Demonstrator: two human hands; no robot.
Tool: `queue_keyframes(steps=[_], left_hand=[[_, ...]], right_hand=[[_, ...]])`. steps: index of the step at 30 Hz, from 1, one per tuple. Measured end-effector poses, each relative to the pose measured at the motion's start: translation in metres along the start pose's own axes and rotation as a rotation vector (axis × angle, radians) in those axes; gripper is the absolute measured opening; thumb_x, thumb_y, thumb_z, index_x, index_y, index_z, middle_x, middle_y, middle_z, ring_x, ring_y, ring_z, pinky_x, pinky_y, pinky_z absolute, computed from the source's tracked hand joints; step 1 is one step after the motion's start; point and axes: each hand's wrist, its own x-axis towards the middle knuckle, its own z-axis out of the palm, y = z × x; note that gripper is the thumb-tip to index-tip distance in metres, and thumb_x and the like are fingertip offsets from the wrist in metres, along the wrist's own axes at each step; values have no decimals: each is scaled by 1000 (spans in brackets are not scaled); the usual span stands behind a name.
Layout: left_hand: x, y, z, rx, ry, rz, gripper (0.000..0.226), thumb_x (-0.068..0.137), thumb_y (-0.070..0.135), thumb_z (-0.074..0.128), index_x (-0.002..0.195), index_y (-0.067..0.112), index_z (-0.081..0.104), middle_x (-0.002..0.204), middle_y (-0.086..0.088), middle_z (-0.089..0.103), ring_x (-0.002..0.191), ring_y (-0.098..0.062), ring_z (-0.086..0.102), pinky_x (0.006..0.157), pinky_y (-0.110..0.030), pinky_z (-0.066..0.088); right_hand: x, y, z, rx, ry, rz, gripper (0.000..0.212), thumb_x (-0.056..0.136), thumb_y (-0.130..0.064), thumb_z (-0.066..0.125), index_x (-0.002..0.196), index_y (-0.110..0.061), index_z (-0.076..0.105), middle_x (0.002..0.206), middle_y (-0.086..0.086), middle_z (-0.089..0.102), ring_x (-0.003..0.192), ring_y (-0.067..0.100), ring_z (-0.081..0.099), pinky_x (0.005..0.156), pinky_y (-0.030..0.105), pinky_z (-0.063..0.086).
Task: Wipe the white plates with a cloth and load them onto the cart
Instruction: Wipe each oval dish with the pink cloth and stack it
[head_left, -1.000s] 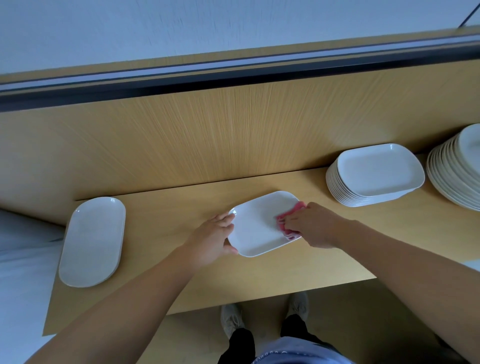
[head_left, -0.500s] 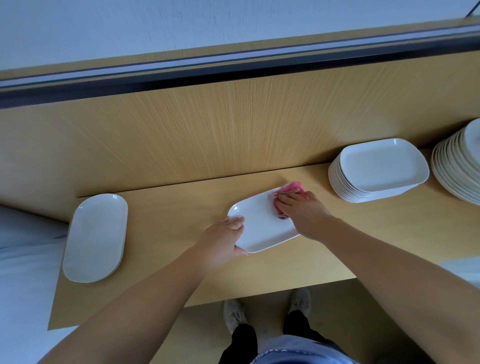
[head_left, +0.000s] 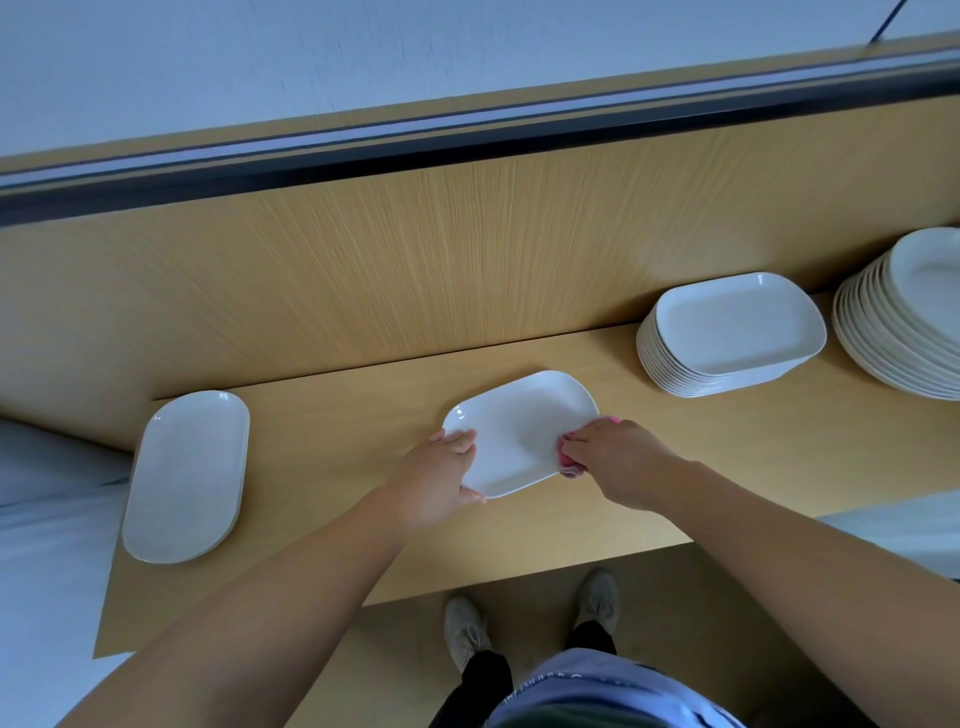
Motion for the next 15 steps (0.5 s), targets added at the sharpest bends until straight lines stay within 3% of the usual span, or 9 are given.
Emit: queue_keyframes(steps=[3,5,8,11,13,15], left_hand=[[-2,3,5,-7,93,-18,77,89,53,58,146,7,34,159,-3,19,148,-16,11,117,-24,-2],[-5,11,10,19,124,-16,74,89,51,59,145,10,34,157,-2,23,148,-19,11,117,-26,-2],[-6,21,21,60,91,-50,57,93,38,59,141,12,42,156,-2,28,146,-23,21,117,-35,18],[-5,23,28,51,85,-59,45,73,26,82,112,10,66,133,-8,58,122,-29,57,93,-41,52],[-3,23,31,115,142,-44,41,58,27,91,91,14,71,114,-4,69,103,-22,68,80,-36,57],[-4,25,27,116,298,4,17,72,26,79,82,19,67,106,1,68,98,-17,66,78,-30,57]], right_hand=[[-8,3,3,17,207,18,41,60,0,66,79,-29,46,73,-12,52,68,17,55,59,24,26],[-14,10,8,52,350,53,46,51,5,73,79,-27,54,70,-12,57,57,20,54,53,23,29],[-19,17,14,145,435,81,41,62,6,71,86,-24,59,77,-9,62,59,25,55,50,31,48],[-21,22,15,164,448,111,32,71,3,63,89,-23,61,81,-8,63,66,26,57,56,38,51],[-23,26,13,170,479,107,30,72,2,60,91,-21,62,83,-7,64,70,27,57,60,39,52],[-25,29,6,176,548,81,33,71,4,62,96,-17,65,87,-5,66,73,29,60,63,38,53]])
